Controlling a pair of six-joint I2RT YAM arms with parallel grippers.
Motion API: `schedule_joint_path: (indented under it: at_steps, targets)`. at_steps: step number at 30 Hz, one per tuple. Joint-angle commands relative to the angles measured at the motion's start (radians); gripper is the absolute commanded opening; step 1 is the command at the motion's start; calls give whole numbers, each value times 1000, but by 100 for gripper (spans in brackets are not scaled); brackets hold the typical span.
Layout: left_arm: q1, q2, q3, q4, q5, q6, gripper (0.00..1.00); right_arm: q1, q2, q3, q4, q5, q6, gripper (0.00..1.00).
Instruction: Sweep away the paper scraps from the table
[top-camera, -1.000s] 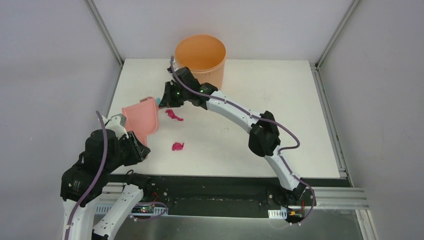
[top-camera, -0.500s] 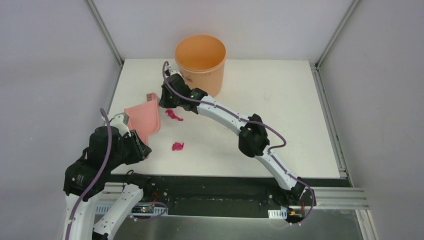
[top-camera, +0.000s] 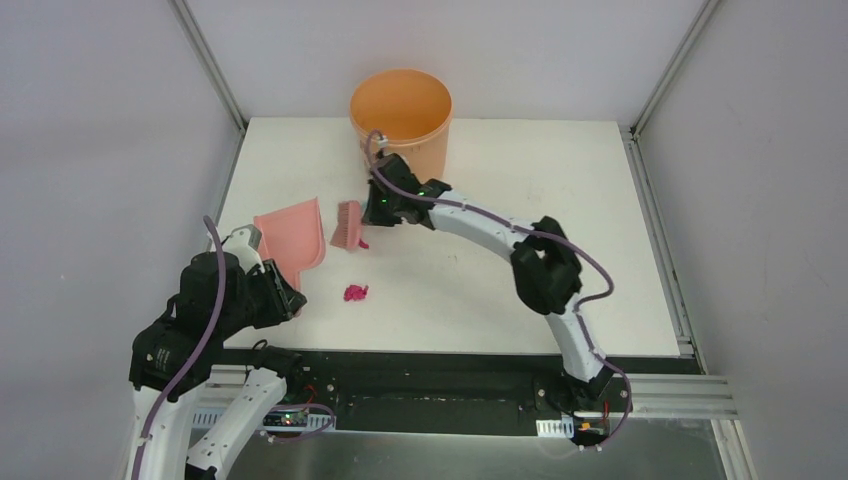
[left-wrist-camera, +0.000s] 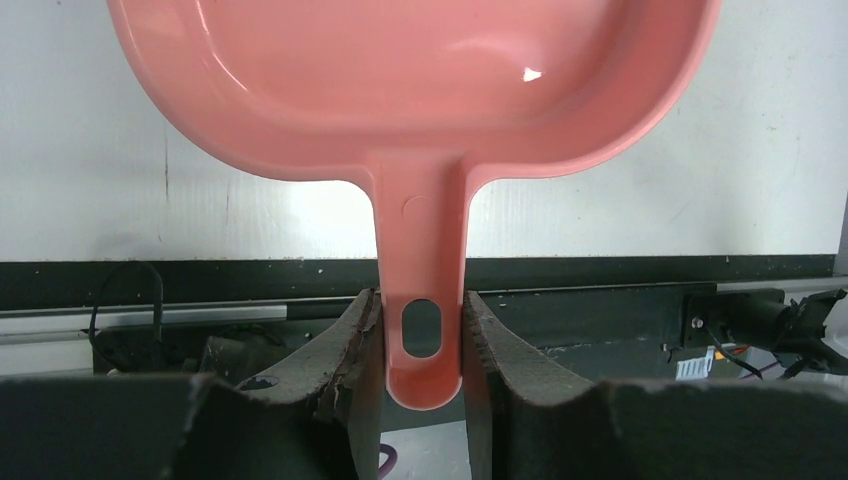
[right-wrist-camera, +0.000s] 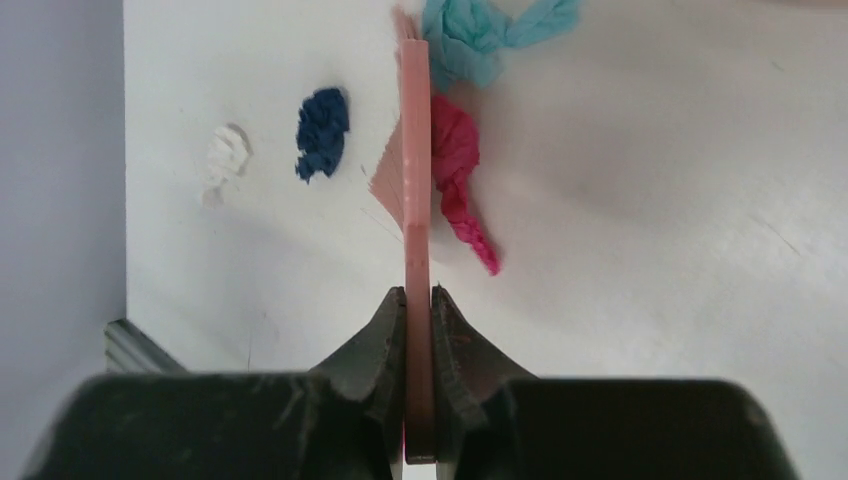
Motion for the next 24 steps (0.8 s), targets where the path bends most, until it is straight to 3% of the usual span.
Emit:
schedule_joint_path:
  at_steps: [1, 3, 5, 8, 12, 15, 24]
  targets:
    - [2, -20, 7, 54, 39, 13, 0, -125, -285, -334, 22, -217, 119, 0]
    - [2, -33, 18, 52, 48, 20, 0, -152, -440, -552, 93, -265, 74, 0]
    - [1, -44, 30, 48, 47, 25, 0, -171, -539, -603, -3, -272, -26, 0]
    - [2, -55, 35, 44, 33, 29, 0, -250, -670, -703, 35, -457, -96, 0]
    - [2, -56, 19, 49, 31, 30, 0, -297, -755, -711, 44, -633, -215, 0]
    - [2, -50, 22, 51, 41, 26, 0, -260, -761, -679, 28, -727, -307, 0]
    - [2, -62, 36, 41, 43, 7, 0, -56, -501, -408, -56, -643, -335, 0]
